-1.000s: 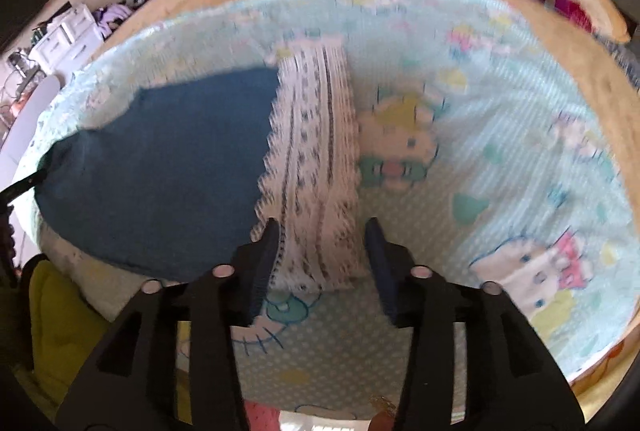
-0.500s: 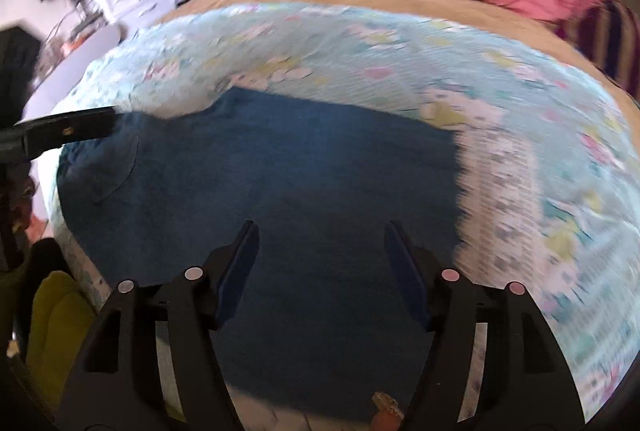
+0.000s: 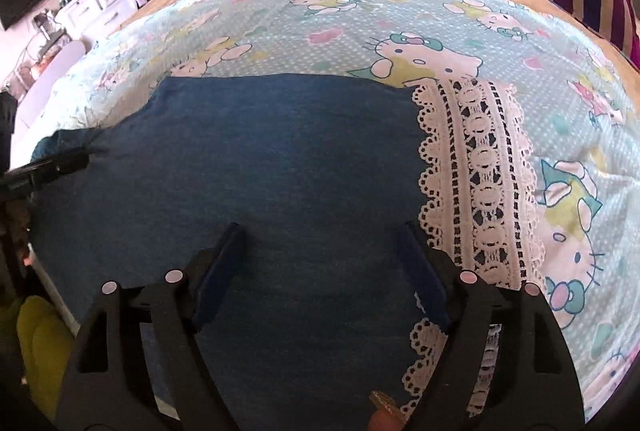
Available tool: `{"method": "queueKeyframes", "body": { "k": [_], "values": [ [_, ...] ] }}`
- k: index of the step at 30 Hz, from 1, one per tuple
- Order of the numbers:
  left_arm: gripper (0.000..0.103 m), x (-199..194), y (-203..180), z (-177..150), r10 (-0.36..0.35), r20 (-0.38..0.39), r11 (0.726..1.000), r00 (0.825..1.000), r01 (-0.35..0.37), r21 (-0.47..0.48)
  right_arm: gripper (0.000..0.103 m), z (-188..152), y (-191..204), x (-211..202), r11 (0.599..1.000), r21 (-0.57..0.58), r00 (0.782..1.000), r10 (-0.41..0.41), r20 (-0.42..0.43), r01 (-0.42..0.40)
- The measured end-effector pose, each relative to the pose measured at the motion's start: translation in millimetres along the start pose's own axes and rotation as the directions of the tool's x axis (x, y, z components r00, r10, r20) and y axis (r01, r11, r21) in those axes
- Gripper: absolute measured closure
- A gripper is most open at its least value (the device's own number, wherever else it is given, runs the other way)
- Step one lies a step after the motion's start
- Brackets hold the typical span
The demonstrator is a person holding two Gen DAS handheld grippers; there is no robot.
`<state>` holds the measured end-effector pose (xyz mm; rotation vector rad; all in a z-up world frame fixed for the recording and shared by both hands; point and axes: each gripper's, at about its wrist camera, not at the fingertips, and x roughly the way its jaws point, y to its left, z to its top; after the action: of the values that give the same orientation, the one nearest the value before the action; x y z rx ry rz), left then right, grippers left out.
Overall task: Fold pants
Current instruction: 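Open both tools and lift them away from the flattened pants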
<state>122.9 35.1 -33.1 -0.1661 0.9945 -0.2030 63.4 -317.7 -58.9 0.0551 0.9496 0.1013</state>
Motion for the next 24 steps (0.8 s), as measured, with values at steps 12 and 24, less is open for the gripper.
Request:
{"method": "queueKeyframes", "body": {
  "k": [12,24],
  "values": [
    [0.008,-49,-12,-12,0.052,0.076,0.997,0.996,-0.055,0.048,0.023,-11,0,-51,1.0,0.026,0.996,0.001,0.088,-0.003],
    [0.007,-59,-45,-44,0.083,0.026,0.982,0.996,-0.087,0.171,0.017,-31,22,-88,0.999,-0.033,0.993,-0.004,0.119,0.008]
  ]
}}
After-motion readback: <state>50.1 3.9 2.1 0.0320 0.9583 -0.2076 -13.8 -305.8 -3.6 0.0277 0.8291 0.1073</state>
